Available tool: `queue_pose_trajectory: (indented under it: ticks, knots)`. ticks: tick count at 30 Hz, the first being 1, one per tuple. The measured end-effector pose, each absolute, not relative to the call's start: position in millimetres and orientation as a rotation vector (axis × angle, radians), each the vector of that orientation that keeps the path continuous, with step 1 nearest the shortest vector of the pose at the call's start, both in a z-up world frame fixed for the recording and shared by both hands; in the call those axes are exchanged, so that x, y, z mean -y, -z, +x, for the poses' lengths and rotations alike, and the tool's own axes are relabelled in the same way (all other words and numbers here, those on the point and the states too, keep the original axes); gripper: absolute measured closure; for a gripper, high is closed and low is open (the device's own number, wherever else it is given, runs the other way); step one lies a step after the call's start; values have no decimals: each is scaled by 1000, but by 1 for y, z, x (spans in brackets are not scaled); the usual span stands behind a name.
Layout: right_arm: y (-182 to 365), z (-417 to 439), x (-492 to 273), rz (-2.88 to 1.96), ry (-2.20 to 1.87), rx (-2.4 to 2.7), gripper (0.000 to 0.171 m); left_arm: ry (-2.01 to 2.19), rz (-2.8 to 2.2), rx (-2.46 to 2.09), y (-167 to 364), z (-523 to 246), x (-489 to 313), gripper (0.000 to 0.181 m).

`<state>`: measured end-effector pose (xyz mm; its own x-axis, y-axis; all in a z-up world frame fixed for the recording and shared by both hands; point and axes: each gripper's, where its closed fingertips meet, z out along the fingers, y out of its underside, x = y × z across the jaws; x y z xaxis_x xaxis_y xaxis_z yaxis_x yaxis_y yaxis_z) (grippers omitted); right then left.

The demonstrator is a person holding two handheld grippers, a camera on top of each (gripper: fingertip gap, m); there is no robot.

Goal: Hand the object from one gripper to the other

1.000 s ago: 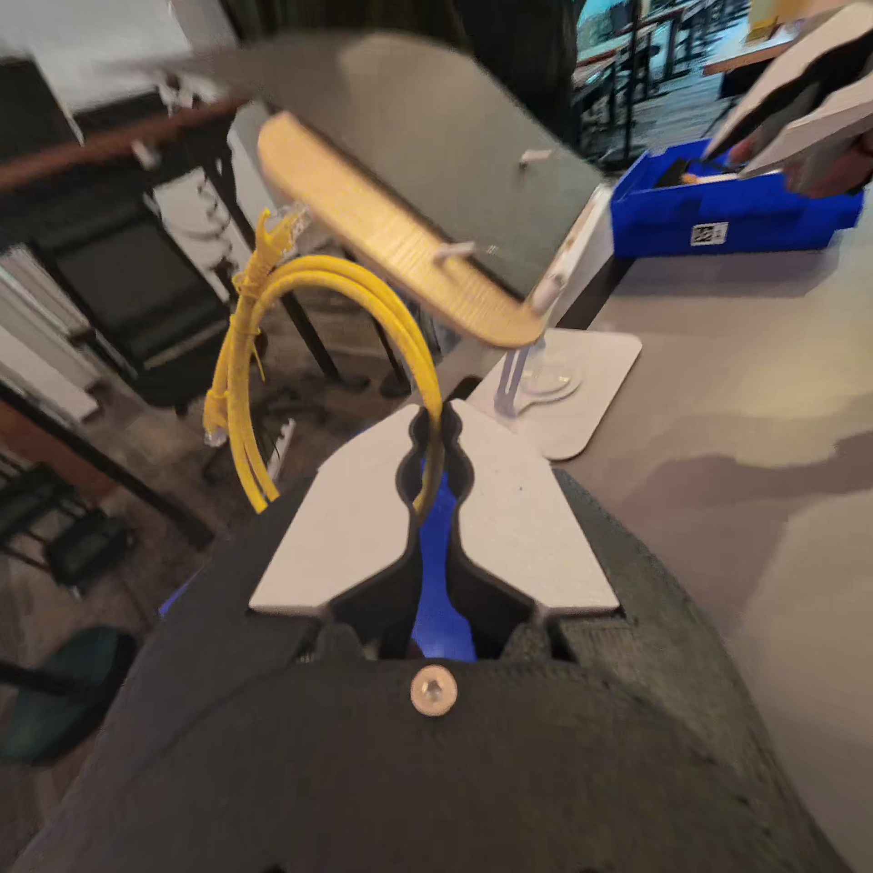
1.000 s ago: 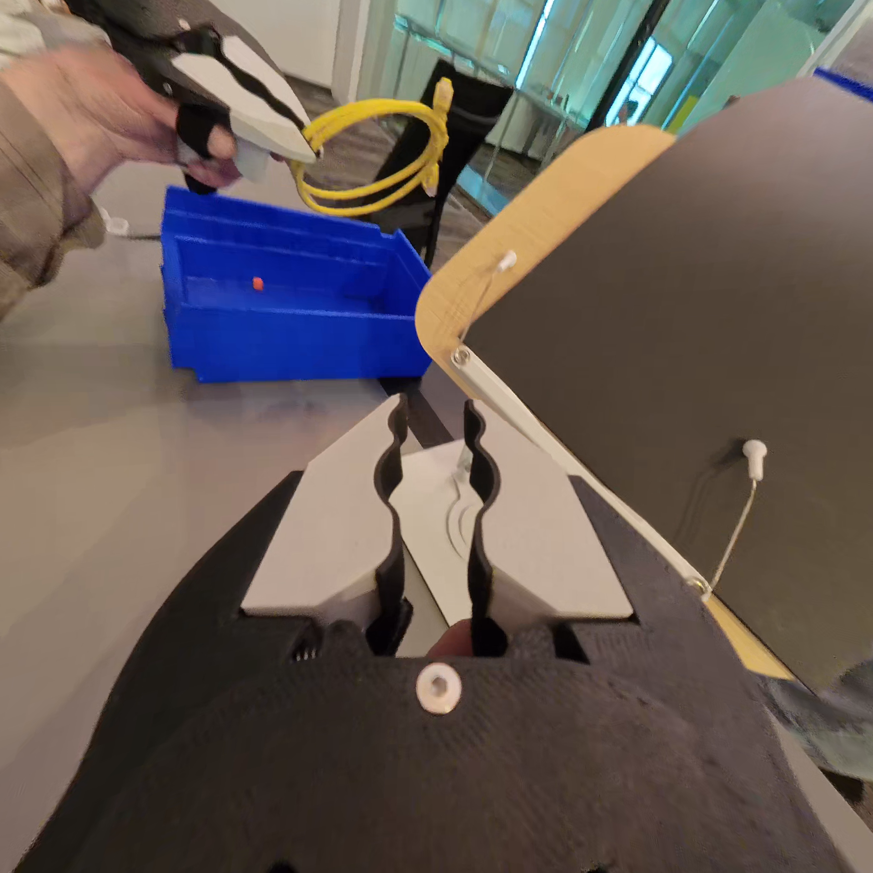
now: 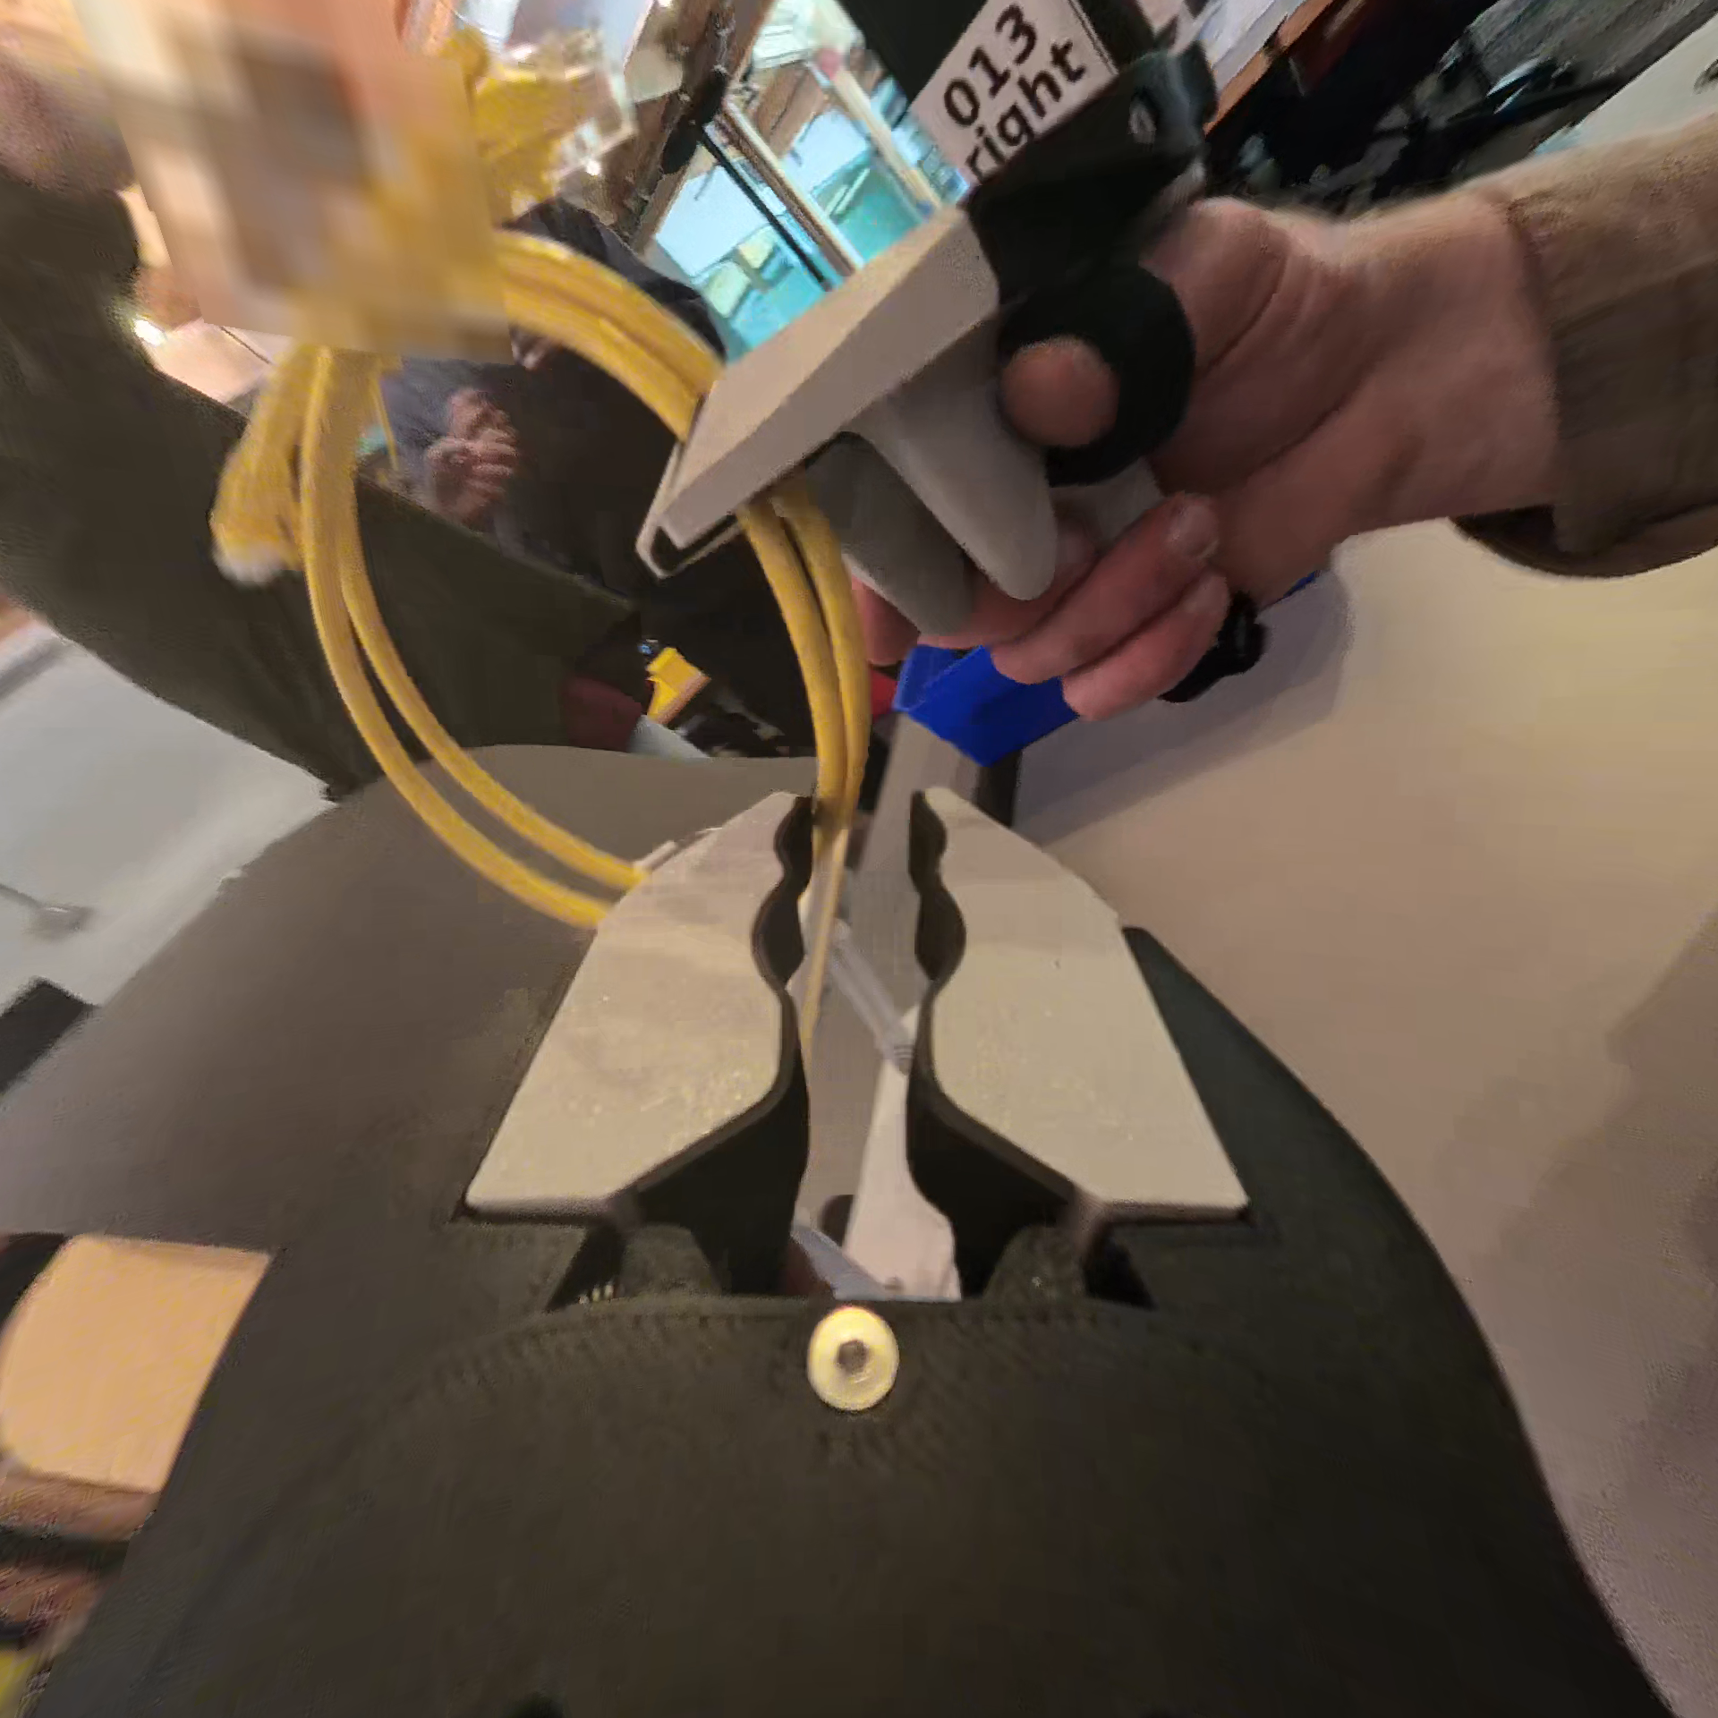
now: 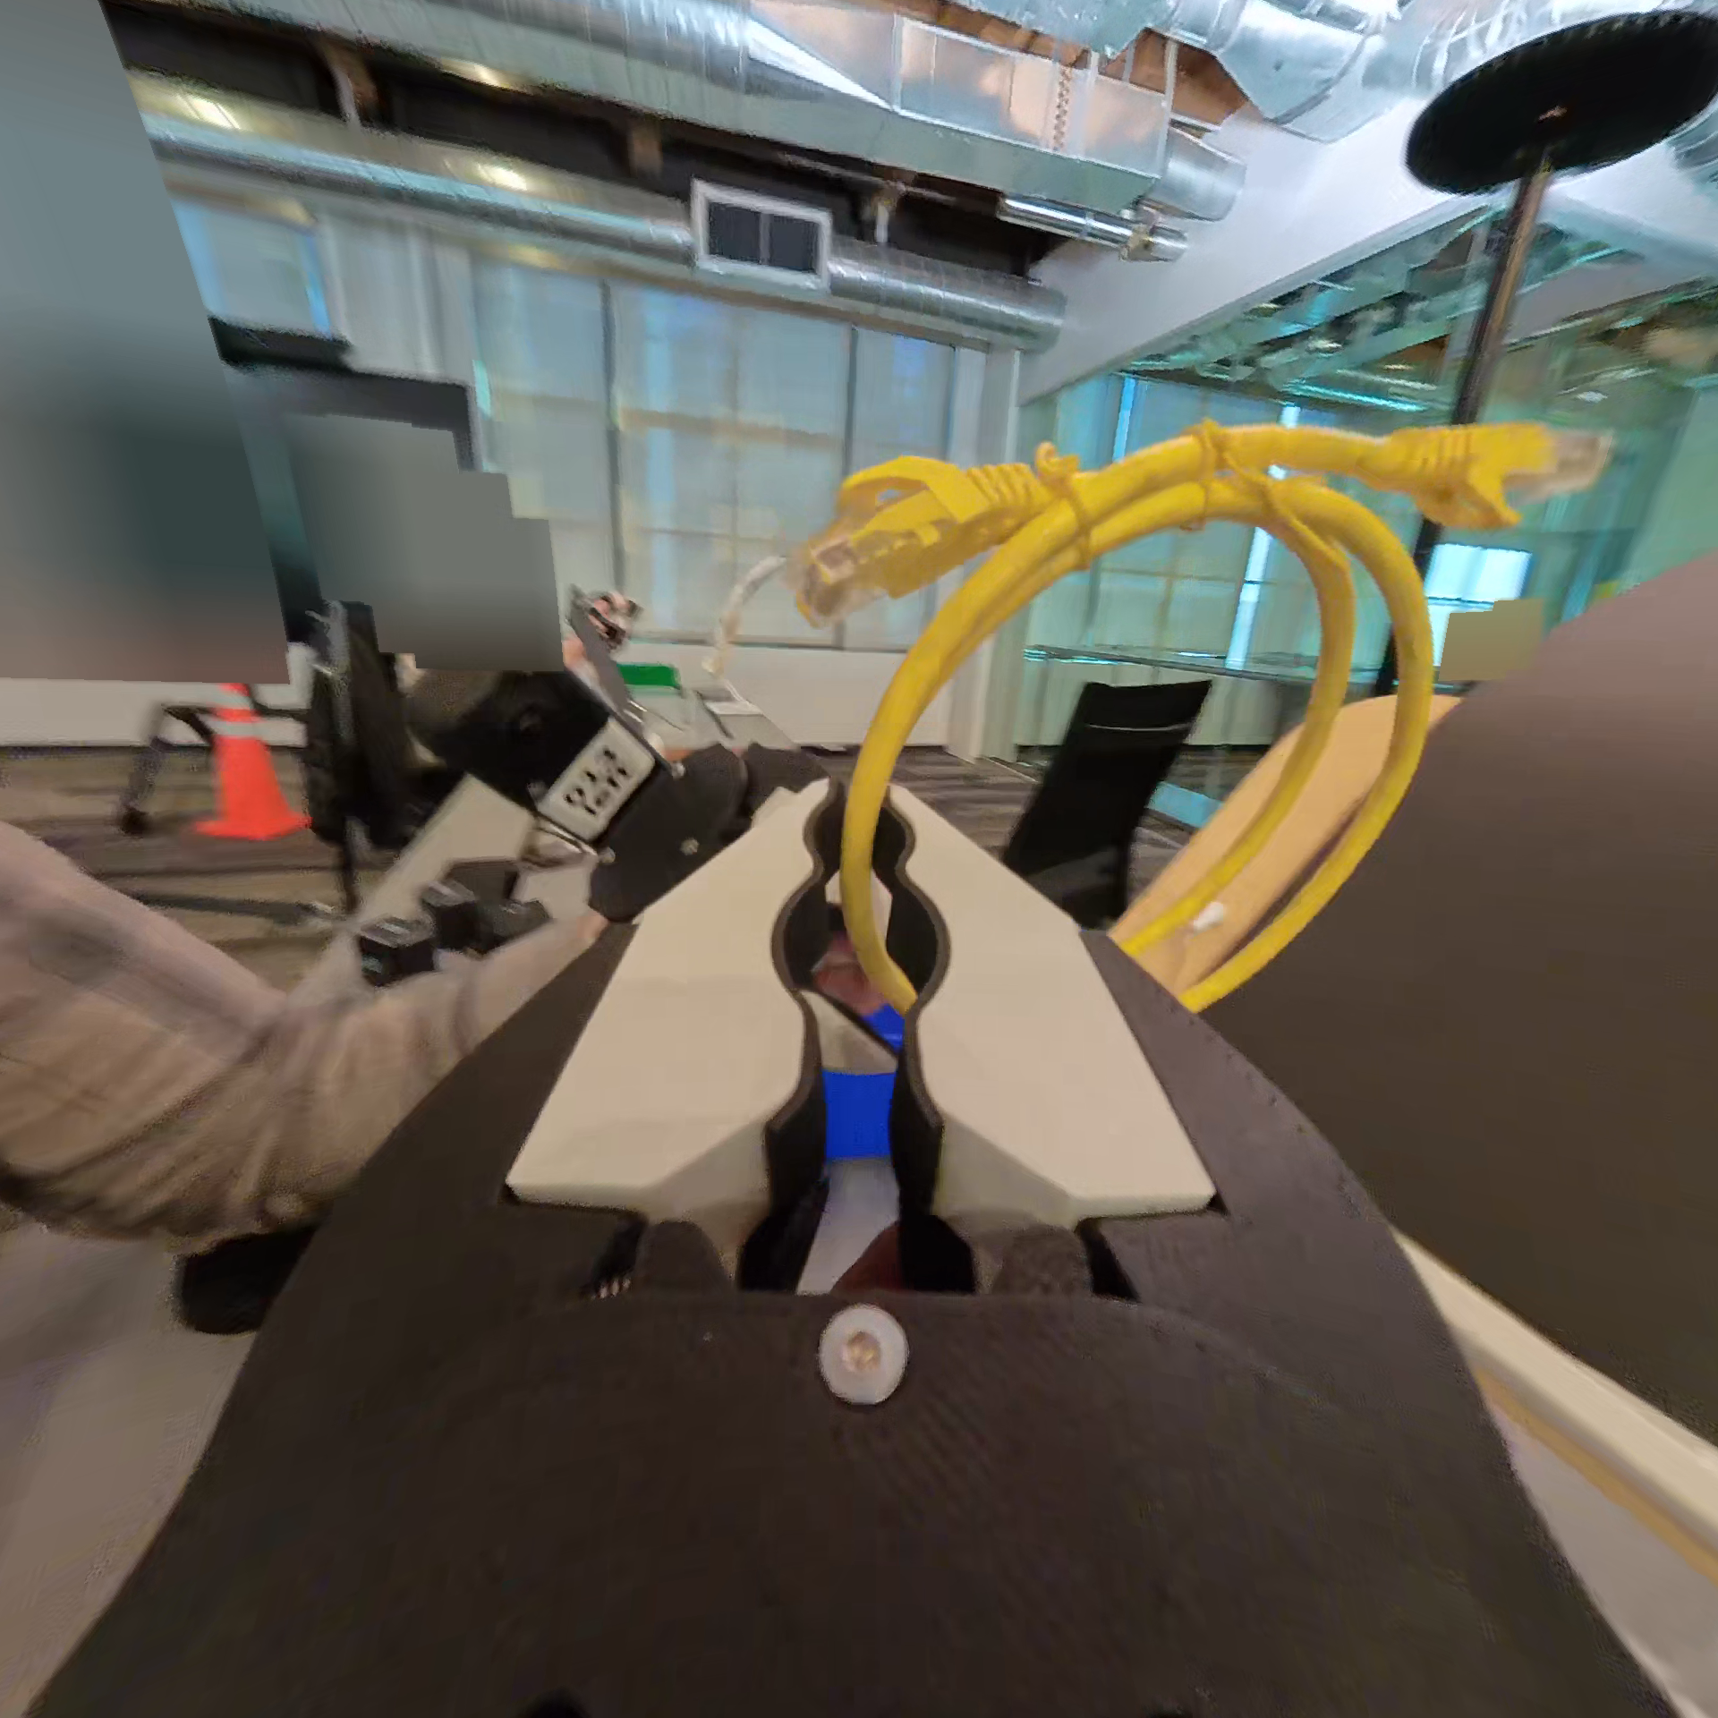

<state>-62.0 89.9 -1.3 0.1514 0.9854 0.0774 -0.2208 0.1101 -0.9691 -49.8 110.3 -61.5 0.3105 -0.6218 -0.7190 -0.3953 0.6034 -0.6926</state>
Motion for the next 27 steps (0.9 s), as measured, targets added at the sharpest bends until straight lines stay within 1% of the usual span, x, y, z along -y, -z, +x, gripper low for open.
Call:
queue_pose_trajectory:
  ticks: [2,4,7,9,11,15,21,27]
  knots:
    - [8,-62,-96,-1037,-957,1028,169,361,-1016,-1257,54,-60,-107,154]
    - [15,-60,-105,-1029,-737,1077,169,615,-1062,-1177,39,-73,-102,140]
    - [30,-59,-115,-986,-422,1179,170,866,-1063,-1043,14,-89,-97,133]
    - [40,-60,-121,-946,-229,1241,169,1021,-1090,-1009,6,-88,-91,126]
    - [51,-63,-122,-885,-79,1311,169,1091,-1119,-981,4,-84,-91,123]
    - [62,-72,-119,-819,32,1376,169,1165,-1166,-1008,12,-72,-87,124]
    - [73,-80,-119,-794,76,1416,169,1140,-1116,-1082,21,-55,-78,163]
    - [72,-79,-124,-826,77,1388,168,1016,-1100,-1115,23,-46,-77,167]
